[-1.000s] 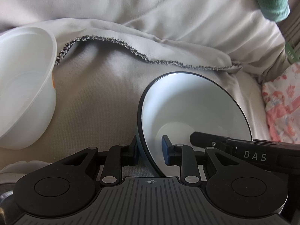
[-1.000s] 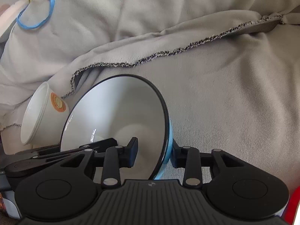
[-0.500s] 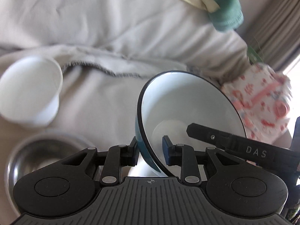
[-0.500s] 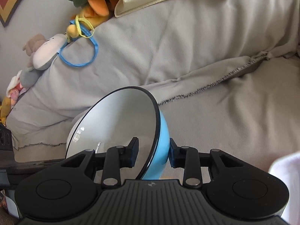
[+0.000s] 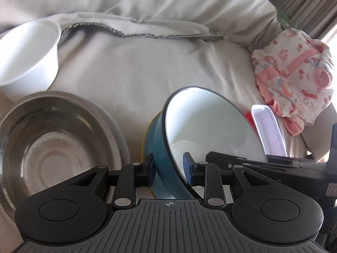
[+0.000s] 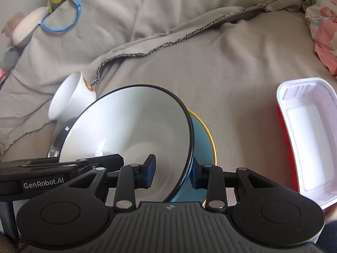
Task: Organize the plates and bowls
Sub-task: 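Lift the blue bowl and lower it into the yellow-rimmed bowl, then open both grippers and withdraw from the blue bowl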
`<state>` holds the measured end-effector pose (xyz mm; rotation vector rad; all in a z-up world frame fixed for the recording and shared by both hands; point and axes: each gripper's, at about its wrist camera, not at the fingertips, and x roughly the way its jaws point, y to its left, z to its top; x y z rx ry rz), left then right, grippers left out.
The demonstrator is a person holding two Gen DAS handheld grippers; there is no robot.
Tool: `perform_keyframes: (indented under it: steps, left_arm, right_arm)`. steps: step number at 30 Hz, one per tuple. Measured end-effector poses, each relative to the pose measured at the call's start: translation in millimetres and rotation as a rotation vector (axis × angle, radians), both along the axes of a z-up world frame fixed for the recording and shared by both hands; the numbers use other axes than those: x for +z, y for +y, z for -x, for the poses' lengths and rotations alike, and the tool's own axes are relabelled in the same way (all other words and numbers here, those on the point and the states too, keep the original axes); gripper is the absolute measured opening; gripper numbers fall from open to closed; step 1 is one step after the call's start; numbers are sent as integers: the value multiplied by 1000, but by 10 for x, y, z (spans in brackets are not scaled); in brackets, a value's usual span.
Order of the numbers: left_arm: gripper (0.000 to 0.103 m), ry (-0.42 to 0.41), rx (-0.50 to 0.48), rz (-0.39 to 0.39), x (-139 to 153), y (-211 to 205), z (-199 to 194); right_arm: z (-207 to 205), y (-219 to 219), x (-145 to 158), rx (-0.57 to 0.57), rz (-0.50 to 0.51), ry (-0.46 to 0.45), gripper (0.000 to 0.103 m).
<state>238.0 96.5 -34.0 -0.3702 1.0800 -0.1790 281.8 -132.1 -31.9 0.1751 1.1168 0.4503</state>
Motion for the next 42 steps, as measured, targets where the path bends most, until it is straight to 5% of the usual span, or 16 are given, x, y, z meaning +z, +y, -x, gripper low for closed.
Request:
perform_keyframes:
  steps: [19, 28, 37, 42]
  left_arm:
    - [32, 20, -22, 1, 64, 20, 13]
    - [29, -67, -10, -64, 211, -12, 67]
    - [25, -88, 6, -9, 292, 127, 62]
    - [24, -169, 117, 144, 808, 648, -24]
  right_arm:
    - [128, -102, 91, -11, 10, -32, 35]
    - [212, -93, 157, -25, 27, -78, 39]
    - [266, -63, 223, -14, 75, -152, 43]
    - [219, 19, 497, -14, 145, -248, 43]
